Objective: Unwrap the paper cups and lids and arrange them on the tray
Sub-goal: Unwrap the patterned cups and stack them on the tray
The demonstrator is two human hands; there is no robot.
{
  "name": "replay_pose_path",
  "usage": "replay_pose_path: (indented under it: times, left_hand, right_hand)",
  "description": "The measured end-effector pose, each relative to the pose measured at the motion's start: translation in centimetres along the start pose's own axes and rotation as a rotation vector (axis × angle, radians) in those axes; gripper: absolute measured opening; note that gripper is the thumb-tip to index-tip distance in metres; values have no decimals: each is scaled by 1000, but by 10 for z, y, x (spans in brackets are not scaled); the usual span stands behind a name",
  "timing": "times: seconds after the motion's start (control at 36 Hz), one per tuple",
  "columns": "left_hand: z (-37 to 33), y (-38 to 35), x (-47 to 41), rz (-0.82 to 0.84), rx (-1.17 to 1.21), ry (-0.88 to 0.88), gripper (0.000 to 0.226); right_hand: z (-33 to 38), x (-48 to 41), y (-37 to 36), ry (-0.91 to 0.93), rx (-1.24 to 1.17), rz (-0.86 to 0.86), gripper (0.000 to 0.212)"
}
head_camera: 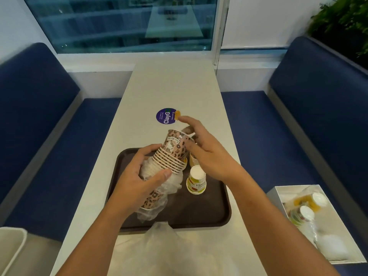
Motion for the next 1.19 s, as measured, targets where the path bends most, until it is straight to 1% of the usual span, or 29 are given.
replay_pose_path:
  times: [0.06, 0.11, 0.14, 0.19, 0.25, 0.33, 0.39, 0.42, 0.47, 0.5, 0.56, 0.72, 0.81, 0.89, 0.92, 0.94, 0.97, 1.0, 1.03, 1.06, 1.11, 1.14, 1.17, 1.19]
  left_hand:
    - [-2, -2, -3, 10, 34, 3, 62]
    - [-5, -3, -7, 26, 35, 3, 62]
    - [-5, -4, -10, 36, 25, 5, 62]
    - [-5, -3, -15, 46, 12, 2, 63]
    - [-4, -3, -20, 45, 17, 20, 65]
    - [-6, -5, -27, 40, 37, 38, 63]
    - [-5, -8, -31, 34, 40, 43, 64]
    - [-3, -9, -33, 29, 40, 47, 64]
    - [-1, -10, -35, 14, 42, 58, 64]
    - [0, -11, -35, 7, 44, 64, 63]
    - [2, -12, -36, -8, 48, 73, 62]
    - [10, -14, -37, -41, 32, 81, 61]
    - [12, -13, -36, -40, 21, 85, 64]
    - [13, -10, -35, -39, -14, 86, 67]
    - [12, -9, -34, -38, -28, 81, 67]
    - [12, -8, -34, -38, -41, 76, 68]
    - [12, -7, -33, -38, -50, 71, 69]
    - [11, -6, -31, -36, -55, 67, 69]
    - [10, -6, -30, -33, -59, 64, 69]
    - [8, -5, -28, -29, -62, 59, 69]
    - [4, -5, -25, -17, -69, 38, 69]
    - [1, -5, -23, -13, -70, 21, 70]
    - [0, -5, -21, -9, -67, 8, 70]
    - [-1, -5, -20, -7, -63, -1, 70]
  right_hand:
    - [-1, -1, 2, 107, 145, 110, 81]
    - [-5, -5, 3, 208, 349, 150, 91]
    - [-8, -8, 4, 237, 433, 140, 91]
    - [-13, -14, 8, 301, 551, 59, 90]
    - [-20, -21, 13, 343, 581, -34, 83]
    - [-34, -30, 22, 348, 561, -197, 71]
    - [-48, -32, 26, 289, 493, -343, 68]
    - [-57, -32, 27, 224, 455, -409, 68]
    - [-74, -31, 26, 43, 415, -484, 70]
    - [-84, -31, 25, -45, 411, -491, 71]
    - [-103, -30, 20, -157, 443, -454, 73]
    - [-140, -24, 6, -346, 544, -286, 73]
    - [-143, -26, 7, -374, 563, -252, 78]
    - [-138, -27, 11, -349, 627, -241, 97]
    - [-130, -26, 12, -315, 653, -264, 98]
    - [-118, -24, 12, -262, 650, -315, 94]
    - [-103, -21, 12, -198, 613, -381, 85]
    - [-86, -16, 11, -124, 550, -433, 73]
    - [-71, -12, 9, -51, 469, -445, 59]
    - [-57, -7, 6, 15, 390, -398, 45]
    - [-32, 2, -2, 89, 297, -186, 26]
    - [-23, 8, -7, 98, 286, -87, 23]
    - [-17, 12, -11, 88, 278, -23, 21]
    - [-13, 15, -15, 59, 256, 3, 19]
Point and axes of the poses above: each hand's wrist, its own x-axis away from the middle knuckle, its own y-axis out of the back of the hand, z = x × y, the point moved 1 cm from there along -x, towards the middle knuckle, and after that the axes turned 14 degrees about -z, right-handed, at the moved point
